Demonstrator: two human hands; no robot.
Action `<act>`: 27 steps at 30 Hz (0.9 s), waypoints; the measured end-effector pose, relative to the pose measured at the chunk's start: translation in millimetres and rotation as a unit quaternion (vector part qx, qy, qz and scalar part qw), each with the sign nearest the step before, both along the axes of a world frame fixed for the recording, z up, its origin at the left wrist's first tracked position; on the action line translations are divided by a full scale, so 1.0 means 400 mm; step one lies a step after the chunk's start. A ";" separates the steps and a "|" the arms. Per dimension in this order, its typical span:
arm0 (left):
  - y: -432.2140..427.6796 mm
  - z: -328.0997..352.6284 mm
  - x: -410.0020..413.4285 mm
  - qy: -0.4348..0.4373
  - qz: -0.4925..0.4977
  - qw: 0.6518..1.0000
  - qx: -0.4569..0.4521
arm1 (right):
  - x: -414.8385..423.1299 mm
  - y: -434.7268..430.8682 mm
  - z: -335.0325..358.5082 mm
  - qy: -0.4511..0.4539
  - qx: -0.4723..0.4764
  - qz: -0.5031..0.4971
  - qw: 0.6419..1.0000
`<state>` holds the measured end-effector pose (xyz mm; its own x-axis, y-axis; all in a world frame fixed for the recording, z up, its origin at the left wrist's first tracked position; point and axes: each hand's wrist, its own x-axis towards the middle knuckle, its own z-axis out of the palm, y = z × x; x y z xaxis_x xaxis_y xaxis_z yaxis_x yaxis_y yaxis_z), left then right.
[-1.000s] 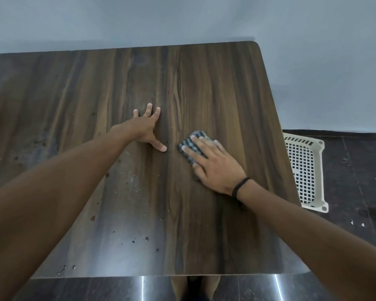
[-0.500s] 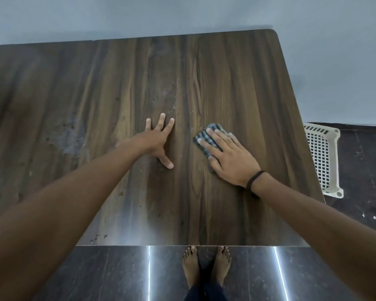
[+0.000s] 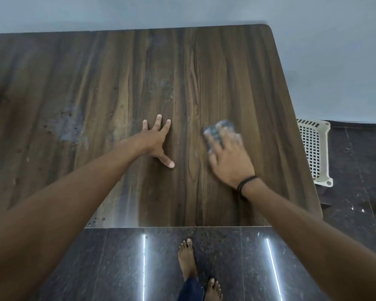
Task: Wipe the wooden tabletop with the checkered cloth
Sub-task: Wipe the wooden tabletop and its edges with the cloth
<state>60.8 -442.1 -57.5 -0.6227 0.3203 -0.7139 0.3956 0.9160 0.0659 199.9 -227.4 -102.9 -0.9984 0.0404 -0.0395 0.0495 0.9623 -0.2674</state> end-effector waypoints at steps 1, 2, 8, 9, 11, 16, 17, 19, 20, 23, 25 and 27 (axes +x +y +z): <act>-0.004 -0.006 0.011 -0.003 0.000 1.000 -0.004 | 0.048 -0.008 -0.012 0.005 0.010 0.100 0.995; -0.007 -0.008 0.019 -0.002 0.001 1.000 -0.005 | 0.064 0.013 -0.011 0.012 0.023 0.168 0.985; 0.001 -0.011 0.043 0.021 0.023 0.999 -0.020 | 0.075 -0.009 -0.013 0.011 0.014 0.002 1.000; 0.000 -0.012 0.044 0.020 0.027 0.999 -0.018 | 0.114 -0.020 -0.029 0.017 0.023 0.103 0.994; 0.003 -0.005 0.047 0.020 0.035 0.999 -0.008 | 0.108 0.038 -0.019 0.030 0.025 0.174 0.984; 0.006 0.003 0.053 0.022 0.043 0.999 -0.009 | 0.122 0.014 -0.004 0.007 0.004 -0.007 1.000; 0.003 0.002 0.054 0.021 0.045 0.999 -0.006 | 0.163 -0.003 -0.019 0.014 0.015 0.096 0.995; 0.001 0.000 0.053 0.019 0.047 0.999 0.012 | 0.167 0.049 -0.016 0.016 0.036 0.194 0.980; 0.001 0.000 0.052 0.019 0.049 0.998 0.018 | 0.134 0.090 -0.012 0.021 0.031 0.147 0.988; -0.009 -0.006 0.051 0.019 0.035 0.999 0.003 | 0.110 0.073 -0.006 0.000 0.006 -0.064 0.998; -0.025 -0.013 0.054 0.015 0.020 1.000 -0.010 | 0.176 -0.014 -0.022 0.006 0.016 0.078 0.997; -0.042 -0.016 0.061 0.008 0.013 1.000 -0.016 | 0.206 0.001 -0.026 0.013 0.037 0.208 0.977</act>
